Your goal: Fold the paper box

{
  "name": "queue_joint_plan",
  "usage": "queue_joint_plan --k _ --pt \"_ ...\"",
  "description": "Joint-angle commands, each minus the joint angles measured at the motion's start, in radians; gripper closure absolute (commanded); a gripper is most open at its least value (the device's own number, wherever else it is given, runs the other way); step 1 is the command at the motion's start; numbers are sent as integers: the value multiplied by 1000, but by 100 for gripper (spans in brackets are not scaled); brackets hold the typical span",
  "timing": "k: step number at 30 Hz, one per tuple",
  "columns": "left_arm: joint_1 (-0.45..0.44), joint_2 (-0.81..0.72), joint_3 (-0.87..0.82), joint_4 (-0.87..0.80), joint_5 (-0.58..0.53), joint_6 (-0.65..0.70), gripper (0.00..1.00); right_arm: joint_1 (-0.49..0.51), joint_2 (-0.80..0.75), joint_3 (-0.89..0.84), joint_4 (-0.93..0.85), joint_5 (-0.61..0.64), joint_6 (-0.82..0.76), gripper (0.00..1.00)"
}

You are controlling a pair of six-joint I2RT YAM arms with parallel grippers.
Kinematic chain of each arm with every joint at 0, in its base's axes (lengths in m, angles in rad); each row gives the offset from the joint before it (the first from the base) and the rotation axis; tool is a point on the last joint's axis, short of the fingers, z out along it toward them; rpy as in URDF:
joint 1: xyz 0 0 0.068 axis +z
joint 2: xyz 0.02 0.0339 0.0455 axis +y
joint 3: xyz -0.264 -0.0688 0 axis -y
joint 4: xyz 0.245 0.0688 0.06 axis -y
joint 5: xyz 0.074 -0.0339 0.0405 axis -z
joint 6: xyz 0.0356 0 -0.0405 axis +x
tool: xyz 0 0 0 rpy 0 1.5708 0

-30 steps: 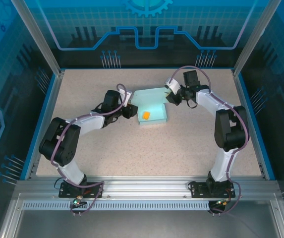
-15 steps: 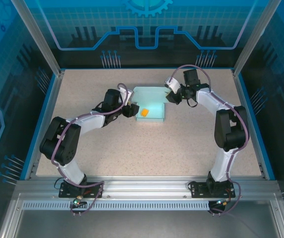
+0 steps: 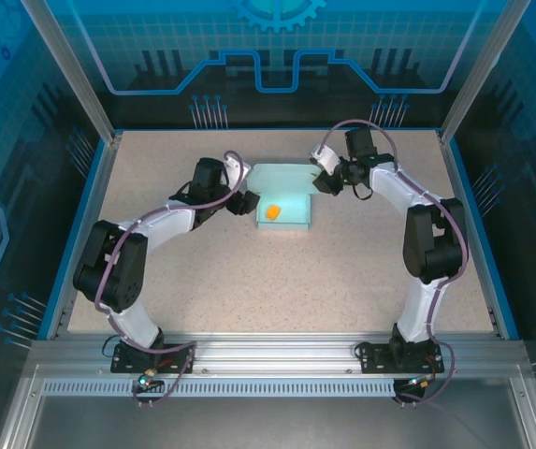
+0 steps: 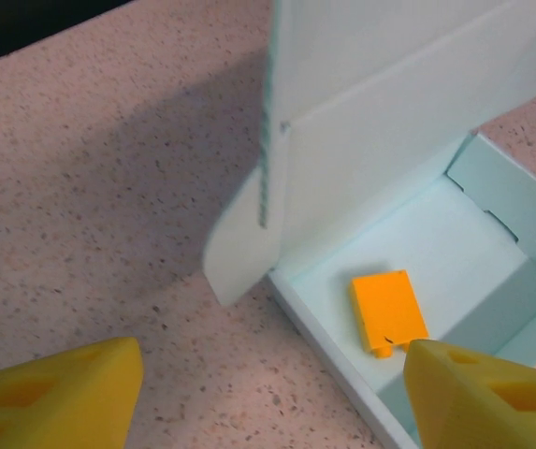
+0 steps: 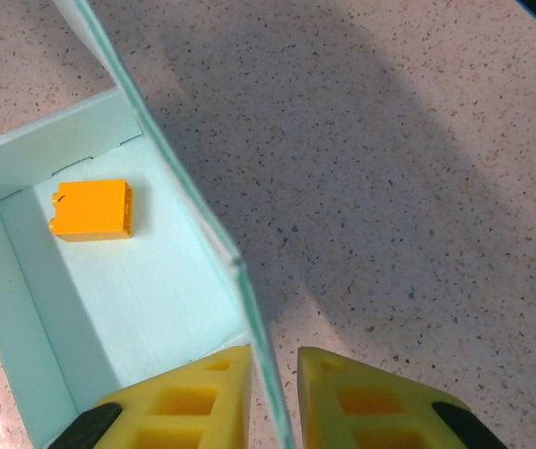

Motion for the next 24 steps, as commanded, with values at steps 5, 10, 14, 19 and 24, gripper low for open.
queue_joint_plan --k 5,10,14,19,24 --pt "31 85 150 -125 97 110 25 15 26 35 -45 -23 -16 80" --pt "33 152 250 -212 125 157 37 18 30 37 -48 -21 -17 82" --pt "33 179 294 -245 130 176 46 20 32 38 -49 -18 -19 84" --pt "33 190 301 -238 155 170 58 20 36 40 -53 -16 -19 86" --pt "33 199 316 -245 170 155 70 21 36 42 -55 -12 -18 88"
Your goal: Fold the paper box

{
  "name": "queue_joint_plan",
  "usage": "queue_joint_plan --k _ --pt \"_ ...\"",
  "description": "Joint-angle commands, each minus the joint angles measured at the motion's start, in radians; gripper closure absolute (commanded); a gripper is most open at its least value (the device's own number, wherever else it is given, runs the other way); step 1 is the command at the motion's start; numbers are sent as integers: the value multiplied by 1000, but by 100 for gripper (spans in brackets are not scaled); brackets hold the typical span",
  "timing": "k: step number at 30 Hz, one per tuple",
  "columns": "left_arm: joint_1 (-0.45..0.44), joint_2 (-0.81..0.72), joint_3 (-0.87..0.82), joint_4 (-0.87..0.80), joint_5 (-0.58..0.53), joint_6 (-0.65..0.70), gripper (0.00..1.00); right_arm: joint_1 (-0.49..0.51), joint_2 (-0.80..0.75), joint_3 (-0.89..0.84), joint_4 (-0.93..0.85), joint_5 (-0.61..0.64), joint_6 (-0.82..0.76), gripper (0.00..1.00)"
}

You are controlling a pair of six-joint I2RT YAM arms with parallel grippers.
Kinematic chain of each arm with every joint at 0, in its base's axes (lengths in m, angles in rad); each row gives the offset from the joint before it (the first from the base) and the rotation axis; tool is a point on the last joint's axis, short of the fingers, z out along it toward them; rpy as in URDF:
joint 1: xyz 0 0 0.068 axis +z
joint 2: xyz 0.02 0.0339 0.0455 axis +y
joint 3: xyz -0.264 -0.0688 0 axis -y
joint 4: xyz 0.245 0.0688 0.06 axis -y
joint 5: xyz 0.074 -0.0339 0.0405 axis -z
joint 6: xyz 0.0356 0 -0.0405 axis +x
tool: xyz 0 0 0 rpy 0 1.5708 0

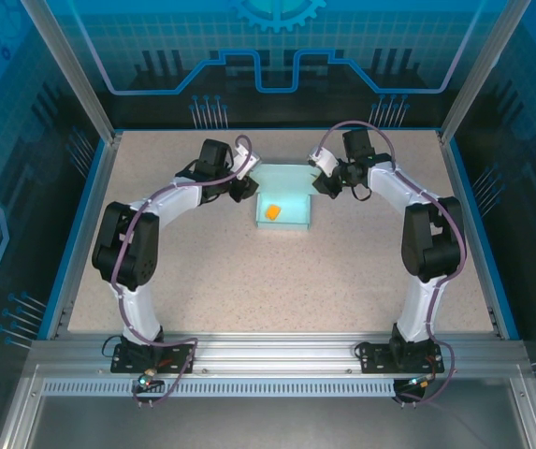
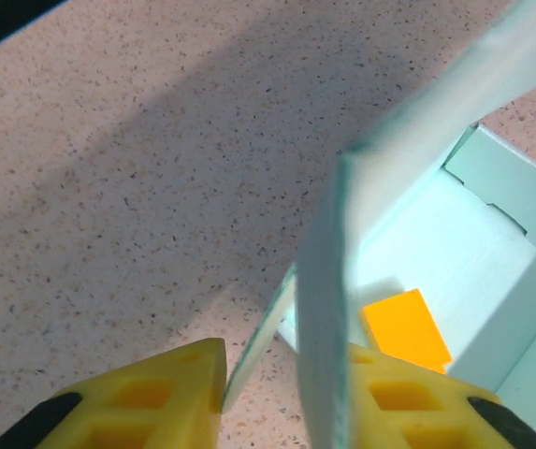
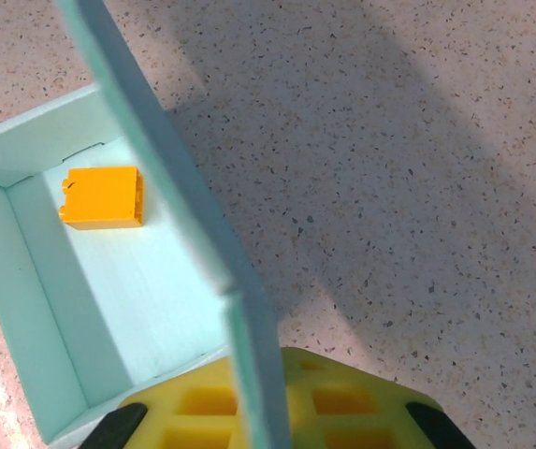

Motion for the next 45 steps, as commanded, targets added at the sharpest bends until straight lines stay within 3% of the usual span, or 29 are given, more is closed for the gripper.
queue_joint_plan --k 1,15,22,33,45 --pt "5 12 36 -21 43 5 70 11 19 31 -25 -13 -10 88" --pt "3 4 28 12 55 -49 84 25 23 33 -18 32 36 97" --pt "-6 -4 13 43 29 -108 89 53 16 8 16 117 111 100" --pt "-56 -69 -44 77 -150 -337 90 163 -7 18 -2 486 419 100" --pt "-101 -118 -96 108 -280 -614 91 267 -27 33 -56 748 755 100"
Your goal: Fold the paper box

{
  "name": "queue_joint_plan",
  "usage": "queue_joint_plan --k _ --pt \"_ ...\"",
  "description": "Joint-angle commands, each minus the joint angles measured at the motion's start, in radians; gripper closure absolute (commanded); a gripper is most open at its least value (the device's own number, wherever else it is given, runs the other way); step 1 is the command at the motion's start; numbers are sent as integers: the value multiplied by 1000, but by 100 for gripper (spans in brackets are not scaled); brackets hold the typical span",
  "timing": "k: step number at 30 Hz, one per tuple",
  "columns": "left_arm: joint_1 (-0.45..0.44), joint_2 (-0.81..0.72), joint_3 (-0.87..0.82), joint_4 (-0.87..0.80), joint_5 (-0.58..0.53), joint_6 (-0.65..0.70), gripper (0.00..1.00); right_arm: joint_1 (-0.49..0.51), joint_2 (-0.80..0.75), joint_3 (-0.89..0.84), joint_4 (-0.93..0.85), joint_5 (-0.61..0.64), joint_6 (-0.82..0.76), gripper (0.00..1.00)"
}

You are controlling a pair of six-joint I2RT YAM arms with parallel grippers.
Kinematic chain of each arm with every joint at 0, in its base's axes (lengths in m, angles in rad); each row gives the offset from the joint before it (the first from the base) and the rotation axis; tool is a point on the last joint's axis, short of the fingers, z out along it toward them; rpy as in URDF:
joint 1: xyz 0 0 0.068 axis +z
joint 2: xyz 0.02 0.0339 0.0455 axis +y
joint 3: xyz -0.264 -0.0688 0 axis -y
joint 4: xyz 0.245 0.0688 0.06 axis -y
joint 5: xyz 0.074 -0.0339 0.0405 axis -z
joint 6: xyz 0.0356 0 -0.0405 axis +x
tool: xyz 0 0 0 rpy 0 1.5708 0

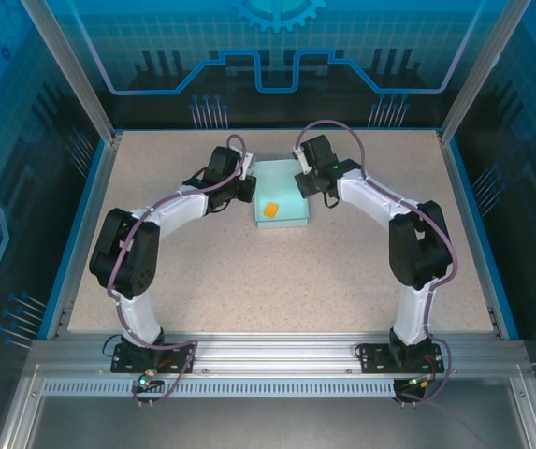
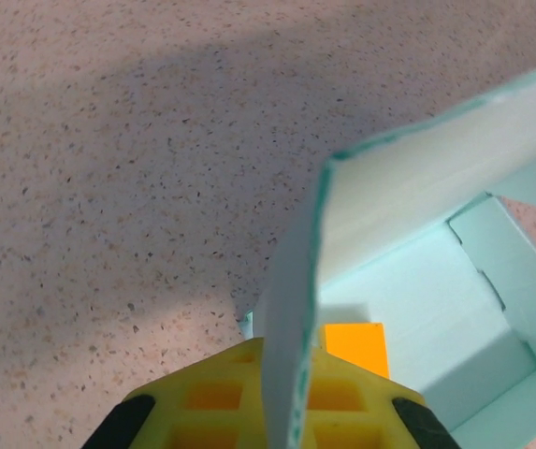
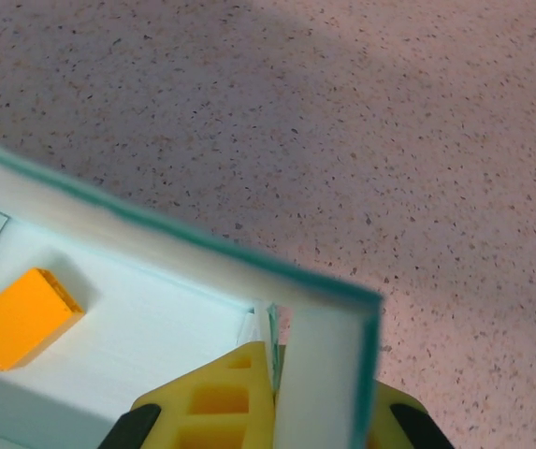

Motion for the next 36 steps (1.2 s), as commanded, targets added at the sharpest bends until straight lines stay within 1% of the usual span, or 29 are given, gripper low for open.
queue_joint_plan --k 1,8,12,17,26,36 --pt "-19 -48 -7 46 -37 -141 91 19 -10 12 -76 114 122 100" --pt "-61 -25 27 12 -155 -275 93 34 -1 14 -55 145 236 100" --pt "-77 -28 16 28 -210 -357 98 35 8 21 -45 143 279 100" --pt "-96 -36 3 64 -280 -421 99 35 13 13 -25 151 316 100" --pt "-133 -39 -37 120 -435 -445 100 40 7 -25 29 154 337 100" --pt "-157 -42 -117 186 -500 -454 100 52 10 -69 97 169 357 100"
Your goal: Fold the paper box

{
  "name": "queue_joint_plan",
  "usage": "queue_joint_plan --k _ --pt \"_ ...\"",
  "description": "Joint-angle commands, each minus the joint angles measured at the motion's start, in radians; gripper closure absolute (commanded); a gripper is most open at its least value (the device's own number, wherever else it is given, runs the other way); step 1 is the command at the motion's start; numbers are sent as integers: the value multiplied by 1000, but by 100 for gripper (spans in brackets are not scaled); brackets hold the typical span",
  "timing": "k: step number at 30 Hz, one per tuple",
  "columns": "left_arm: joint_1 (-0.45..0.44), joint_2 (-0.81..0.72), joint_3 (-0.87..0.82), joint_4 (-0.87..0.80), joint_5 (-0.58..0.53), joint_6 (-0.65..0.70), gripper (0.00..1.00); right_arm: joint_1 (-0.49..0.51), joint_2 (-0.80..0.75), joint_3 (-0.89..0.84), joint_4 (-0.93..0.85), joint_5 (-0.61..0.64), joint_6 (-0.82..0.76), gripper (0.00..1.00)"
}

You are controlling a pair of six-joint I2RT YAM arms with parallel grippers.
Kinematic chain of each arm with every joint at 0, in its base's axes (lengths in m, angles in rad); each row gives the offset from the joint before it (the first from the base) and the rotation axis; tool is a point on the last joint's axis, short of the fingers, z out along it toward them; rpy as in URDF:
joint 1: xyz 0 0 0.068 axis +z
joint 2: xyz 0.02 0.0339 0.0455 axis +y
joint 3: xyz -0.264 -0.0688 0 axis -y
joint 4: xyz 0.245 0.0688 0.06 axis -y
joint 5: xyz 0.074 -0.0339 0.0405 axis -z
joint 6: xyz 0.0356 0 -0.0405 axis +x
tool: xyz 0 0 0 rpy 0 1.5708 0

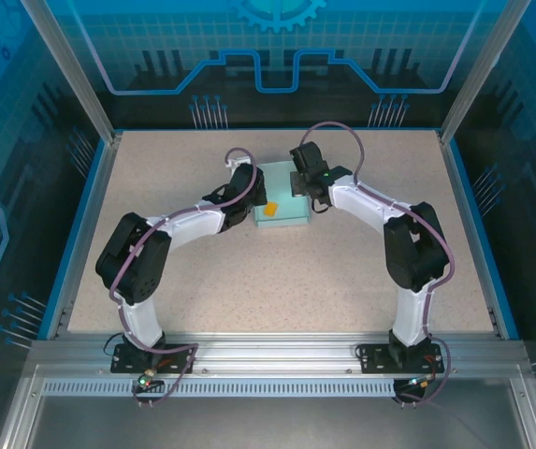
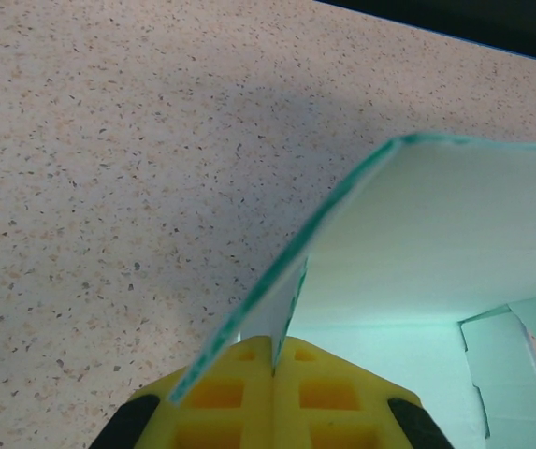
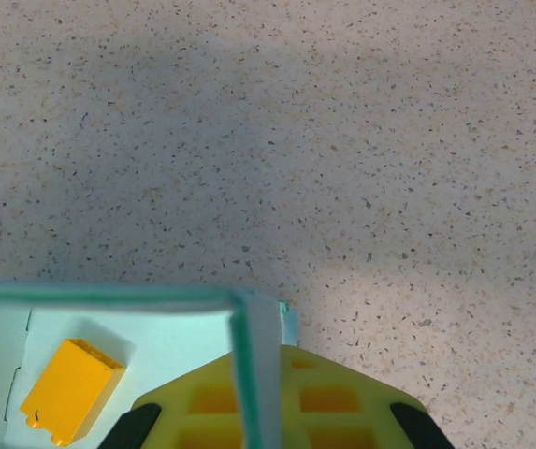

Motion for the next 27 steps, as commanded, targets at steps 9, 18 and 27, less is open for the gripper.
queue_joint_plan --k 9,18,27 --pt "-37 -67 -125 116 -134 -36 100 12 -22 -116 126 43 95 100" --pt "-67 -84 -218 188 -178 -28 100 33 -70 -257 294 56 99 100" --pt "-92 -91 -318 282 -199 -15 100 47 -98 -368 423 57 79 100"
